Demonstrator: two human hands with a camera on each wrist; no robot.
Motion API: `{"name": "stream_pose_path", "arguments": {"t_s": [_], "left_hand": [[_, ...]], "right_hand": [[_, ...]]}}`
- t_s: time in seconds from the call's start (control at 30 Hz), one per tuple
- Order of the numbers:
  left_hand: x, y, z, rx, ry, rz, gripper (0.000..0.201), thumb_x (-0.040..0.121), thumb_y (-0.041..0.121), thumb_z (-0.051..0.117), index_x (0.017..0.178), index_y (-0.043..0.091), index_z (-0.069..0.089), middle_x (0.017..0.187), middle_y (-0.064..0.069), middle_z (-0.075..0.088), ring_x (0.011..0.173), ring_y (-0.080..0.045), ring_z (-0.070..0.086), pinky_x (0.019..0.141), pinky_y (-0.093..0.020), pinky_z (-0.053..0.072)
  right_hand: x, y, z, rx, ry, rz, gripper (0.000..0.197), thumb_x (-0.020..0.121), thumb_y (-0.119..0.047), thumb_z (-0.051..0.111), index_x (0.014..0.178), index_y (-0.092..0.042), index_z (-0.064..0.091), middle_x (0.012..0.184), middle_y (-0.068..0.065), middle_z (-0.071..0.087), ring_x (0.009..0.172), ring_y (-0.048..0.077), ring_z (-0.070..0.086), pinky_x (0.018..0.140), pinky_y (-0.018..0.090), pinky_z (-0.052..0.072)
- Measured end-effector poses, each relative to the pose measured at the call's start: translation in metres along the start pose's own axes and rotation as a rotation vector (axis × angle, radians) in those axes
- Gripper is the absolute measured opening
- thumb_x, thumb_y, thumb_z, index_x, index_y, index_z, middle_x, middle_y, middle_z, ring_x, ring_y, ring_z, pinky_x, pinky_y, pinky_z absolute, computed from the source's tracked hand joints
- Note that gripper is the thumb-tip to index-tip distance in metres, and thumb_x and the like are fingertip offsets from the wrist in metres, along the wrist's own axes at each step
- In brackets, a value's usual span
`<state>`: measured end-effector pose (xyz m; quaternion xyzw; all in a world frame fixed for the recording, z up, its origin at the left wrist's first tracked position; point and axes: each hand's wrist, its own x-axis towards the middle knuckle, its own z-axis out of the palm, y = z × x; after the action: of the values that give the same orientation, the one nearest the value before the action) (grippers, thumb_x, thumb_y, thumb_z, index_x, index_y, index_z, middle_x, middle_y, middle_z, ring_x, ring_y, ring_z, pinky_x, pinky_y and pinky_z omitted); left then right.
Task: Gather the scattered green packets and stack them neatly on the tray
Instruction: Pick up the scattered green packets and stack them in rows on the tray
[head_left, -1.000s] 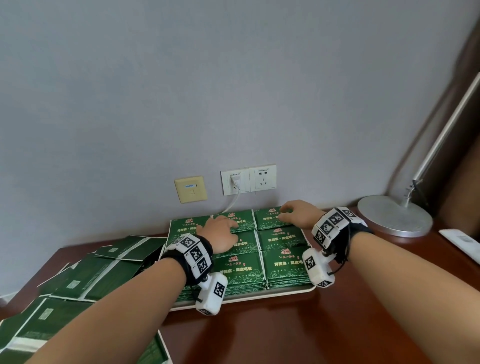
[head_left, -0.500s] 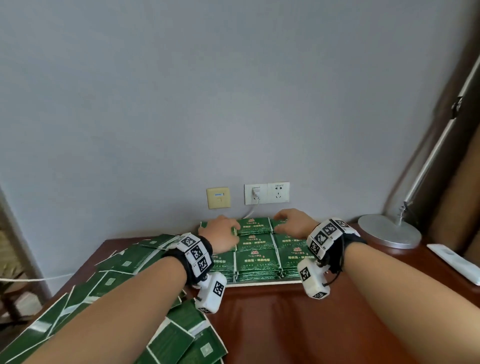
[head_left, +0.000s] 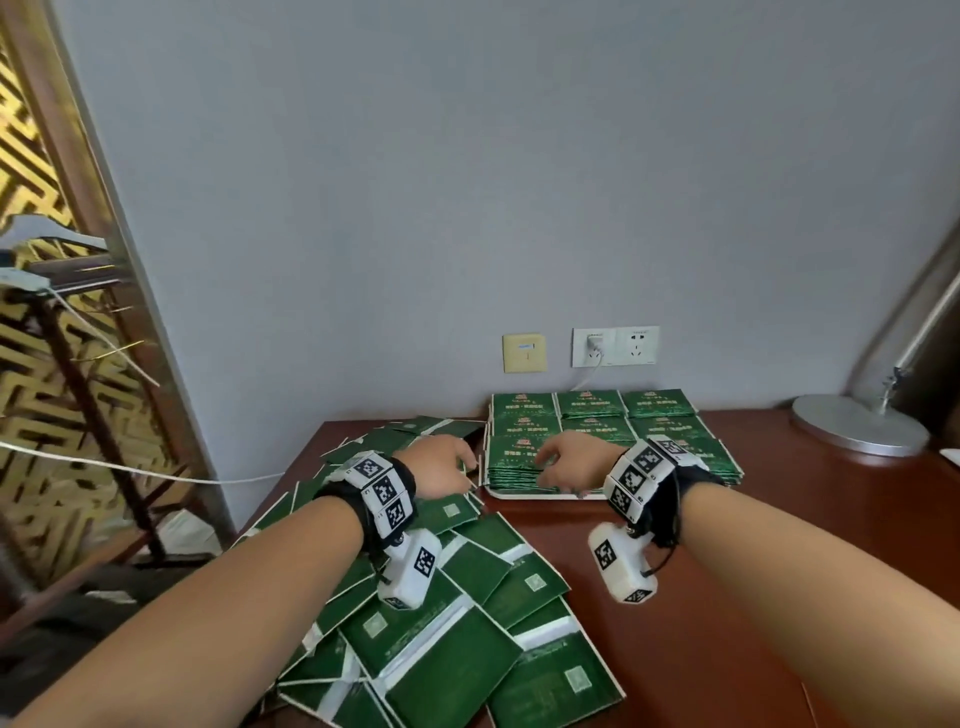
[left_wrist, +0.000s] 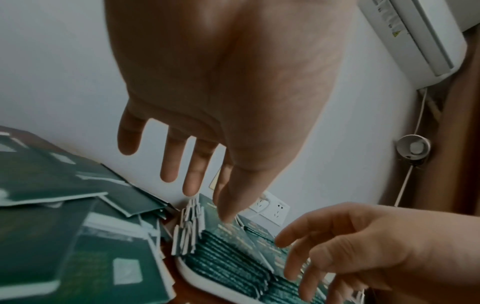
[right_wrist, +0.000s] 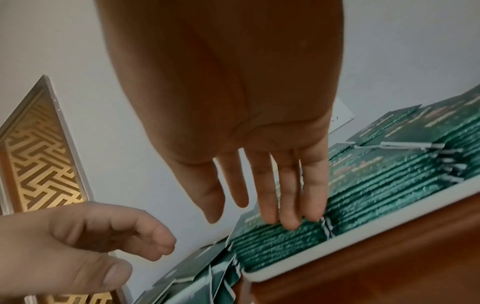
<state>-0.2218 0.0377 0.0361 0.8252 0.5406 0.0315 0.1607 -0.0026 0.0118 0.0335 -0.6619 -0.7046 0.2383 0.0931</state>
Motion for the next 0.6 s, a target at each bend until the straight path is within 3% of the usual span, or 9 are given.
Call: {"name": "stream_pose_path", "arguments": {"t_s": [0.07,0.17,0.23,0.3,0.4,0.47,0.6], "left_hand": [[-0.01,-0.008,0.006,0.0,-0.021,0.013,0.04,0.088,0.021,0.066,0.127,0.021,0.062,0.133,0.0,0.057,0.117,-0.019,0.056,0.096,-0.028,0.045],[-0.019,-0.013,0.016,0.006,-0.064,0.048,0.037,0.087,0.021,0.07,0.123,0.019,0.065,0.126,-0.001,0.061,0.112,-0.019,0.058,0.095,-0.029,0.045],[-0.023,-0.014,0.023,0.009,-0.107,0.074,0.035,0.086,0.022,0.072,0.121,0.018,0.067,0.12,0.0,0.062,0.105,-0.017,0.059,0.09,-0.026,0.044],[-0.026,-0.015,0.03,0.003,-0.152,0.092,0.032,0.086,0.023,0.074,0.117,0.018,0.069,0.112,0.002,0.063,0.099,-0.016,0.06,0.087,-0.026,0.045],[-0.029,-0.018,0.041,-0.002,-0.211,0.126,0.029,0.084,0.025,0.075,0.112,0.018,0.072,0.106,0.0,0.067,0.098,-0.019,0.063,0.086,-0.028,0.048],[-0.031,-0.019,0.047,0.002,-0.235,0.149,0.026,0.084,0.027,0.076,0.108,0.019,0.073,0.094,0.008,0.065,0.093,-0.015,0.061,0.084,-0.027,0.047],[-0.033,-0.02,0.053,0.082,-0.265,0.159,0.024,0.083,0.036,0.075,0.105,0.026,0.074,0.085,0.022,0.058,0.093,-0.008,0.057,0.101,-0.04,0.042]], "right_hand": [[-0.001,-0.009,0.017,0.016,-0.068,0.052,0.042,0.091,-0.023,0.064,0.131,-0.012,0.056,0.087,0.009,0.068,0.071,0.02,0.062,0.074,0.035,0.058],[-0.004,-0.017,0.039,-0.032,-0.127,0.083,0.042,0.092,-0.022,0.063,0.132,-0.011,0.056,0.076,0.0,0.062,0.063,0.013,0.059,0.064,0.026,0.056],[-0.007,-0.02,0.051,-0.072,-0.164,0.107,0.041,0.093,-0.02,0.061,0.133,-0.01,0.056,0.073,-0.002,0.06,0.057,0.01,0.056,0.052,0.018,0.05],[-0.01,-0.022,0.059,-0.095,-0.174,0.128,0.043,0.093,-0.02,0.061,0.134,-0.008,0.055,0.07,-0.004,0.056,0.053,0.009,0.053,0.045,0.016,0.044],[-0.011,-0.025,0.066,-0.125,-0.142,0.151,0.046,0.092,-0.022,0.063,0.134,-0.008,0.053,0.069,-0.004,0.054,0.052,0.009,0.053,0.044,0.017,0.042],[-0.01,-0.026,0.07,-0.13,-0.135,0.157,0.046,0.091,-0.023,0.065,0.132,-0.007,0.054,0.07,-0.004,0.053,0.053,0.009,0.052,0.044,0.017,0.042],[-0.005,-0.028,0.075,-0.121,-0.125,0.173,0.044,0.087,-0.022,0.069,0.128,-0.007,0.06,0.081,-0.003,0.058,0.061,0.008,0.054,0.039,0.015,0.041]]}}
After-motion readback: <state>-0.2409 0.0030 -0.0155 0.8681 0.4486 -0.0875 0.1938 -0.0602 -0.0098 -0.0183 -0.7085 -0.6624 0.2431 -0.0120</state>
